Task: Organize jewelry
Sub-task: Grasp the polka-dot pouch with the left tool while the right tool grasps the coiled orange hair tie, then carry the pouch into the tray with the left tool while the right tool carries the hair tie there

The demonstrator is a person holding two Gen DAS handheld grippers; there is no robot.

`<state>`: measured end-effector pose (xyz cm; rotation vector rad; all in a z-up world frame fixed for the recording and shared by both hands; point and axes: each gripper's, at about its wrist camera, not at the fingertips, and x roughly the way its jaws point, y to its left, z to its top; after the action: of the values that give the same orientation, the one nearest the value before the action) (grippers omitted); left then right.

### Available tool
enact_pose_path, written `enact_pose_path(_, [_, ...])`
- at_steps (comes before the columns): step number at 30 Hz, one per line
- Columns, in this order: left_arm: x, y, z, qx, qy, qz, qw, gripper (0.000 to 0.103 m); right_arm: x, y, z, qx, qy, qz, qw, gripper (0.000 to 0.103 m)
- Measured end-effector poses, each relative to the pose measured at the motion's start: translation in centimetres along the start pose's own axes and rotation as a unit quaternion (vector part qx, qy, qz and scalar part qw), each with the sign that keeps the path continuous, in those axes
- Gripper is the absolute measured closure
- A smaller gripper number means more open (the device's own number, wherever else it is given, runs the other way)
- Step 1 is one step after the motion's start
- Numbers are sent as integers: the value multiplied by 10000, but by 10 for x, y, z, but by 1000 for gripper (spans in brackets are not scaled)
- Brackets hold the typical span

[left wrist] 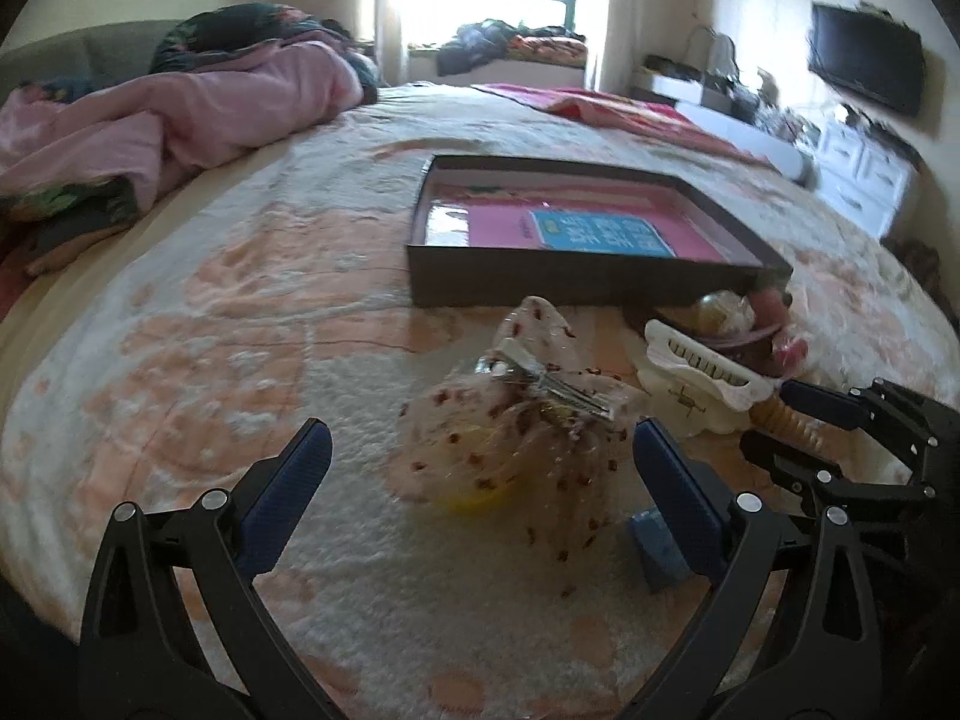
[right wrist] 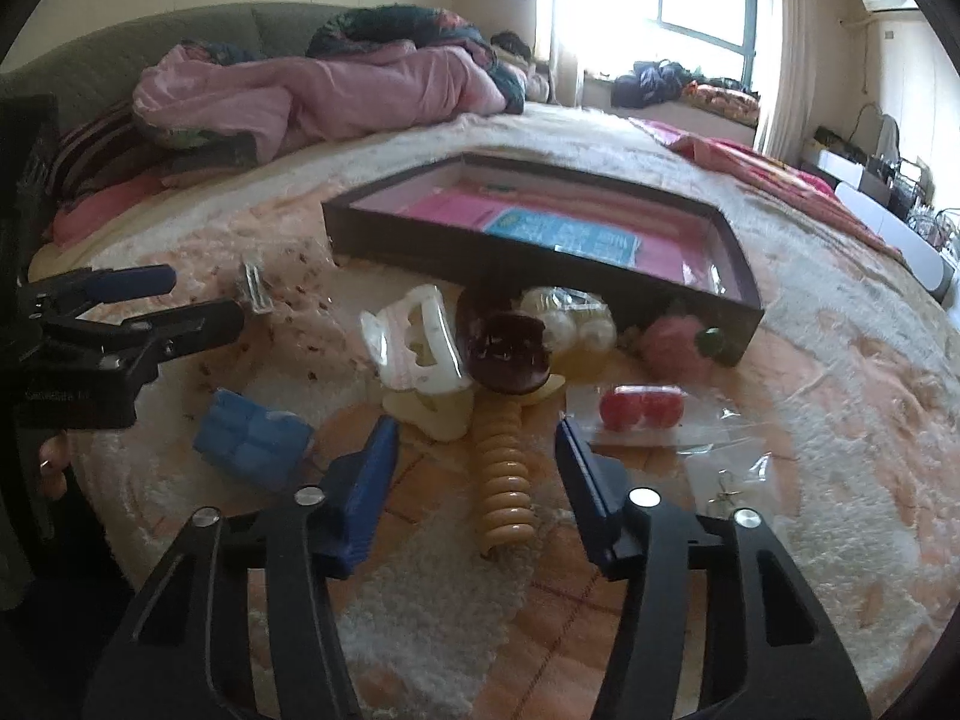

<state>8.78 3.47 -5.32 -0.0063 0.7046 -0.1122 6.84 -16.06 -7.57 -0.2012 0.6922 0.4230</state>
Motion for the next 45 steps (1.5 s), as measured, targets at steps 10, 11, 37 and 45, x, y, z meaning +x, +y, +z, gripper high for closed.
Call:
enact_pose_path(10, [33, -1, 5, 173, 432, -384, 9982, 43, -2, 4, -6, -209, 61, 101, 9997, 78])
enact_pose_path(11, [33, 0, 6, 157, 419, -457, 9979, 46, -3, 5, -6, -205, 48, 134, 9997, 82])
enact_pose_path(37, [11, 16, 55, -59, -160, -572, 9982, 93, -37, -33, 30, 332, -414, 89, 9986, 86])
enact_pose_path(45, [18, 1, 73, 7, -167, -726, 9972, 93, -42, -58, 31, 620, -379, -105, 9973, 86])
